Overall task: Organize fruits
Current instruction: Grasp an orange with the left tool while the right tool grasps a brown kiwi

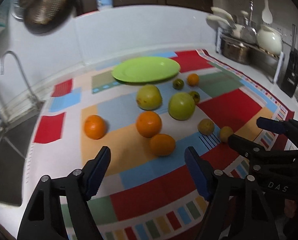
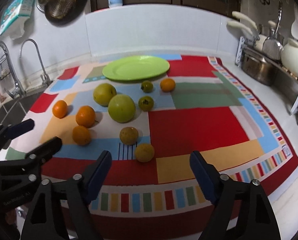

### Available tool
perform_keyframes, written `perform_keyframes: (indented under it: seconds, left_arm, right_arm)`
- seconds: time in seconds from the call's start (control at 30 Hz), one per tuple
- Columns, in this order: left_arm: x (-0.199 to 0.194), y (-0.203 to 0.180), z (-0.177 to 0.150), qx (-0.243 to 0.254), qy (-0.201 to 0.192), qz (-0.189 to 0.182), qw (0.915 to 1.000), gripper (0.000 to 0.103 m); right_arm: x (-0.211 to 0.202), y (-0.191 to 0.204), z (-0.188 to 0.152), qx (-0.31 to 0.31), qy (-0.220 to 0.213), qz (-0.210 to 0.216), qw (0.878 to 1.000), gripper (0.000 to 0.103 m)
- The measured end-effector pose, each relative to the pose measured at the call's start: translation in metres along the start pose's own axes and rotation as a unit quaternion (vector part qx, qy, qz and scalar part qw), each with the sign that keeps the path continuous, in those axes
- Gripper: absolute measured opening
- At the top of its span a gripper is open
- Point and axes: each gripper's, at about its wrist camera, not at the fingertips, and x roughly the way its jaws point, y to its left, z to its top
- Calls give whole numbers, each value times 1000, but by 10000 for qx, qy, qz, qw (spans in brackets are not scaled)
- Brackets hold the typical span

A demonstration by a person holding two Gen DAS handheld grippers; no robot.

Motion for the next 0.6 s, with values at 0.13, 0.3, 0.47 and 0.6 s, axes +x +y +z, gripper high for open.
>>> perform_keyframes:
  seconds: [0.13, 0.3, 0.47, 0.6]
  left_arm:
    - [21, -1, 3, 98, 180, -227, 9995, 65]
    - [38, -2, 6, 109, 349, -442, 9984, 55]
    - [47, -4, 7, 200, 435, -576, 9972, 42]
    - [51, -4, 7, 246, 487, -684, 9962, 36]
  right_arm:
    - [16, 0, -1, 85, 187, -85, 9998, 71]
    - [30, -1, -3, 168, 365, -120, 9991, 59]
    - [38, -1, -1, 194, 457, -100, 9987, 48]
    - [42, 2, -1, 168, 496, -70, 9986, 39]
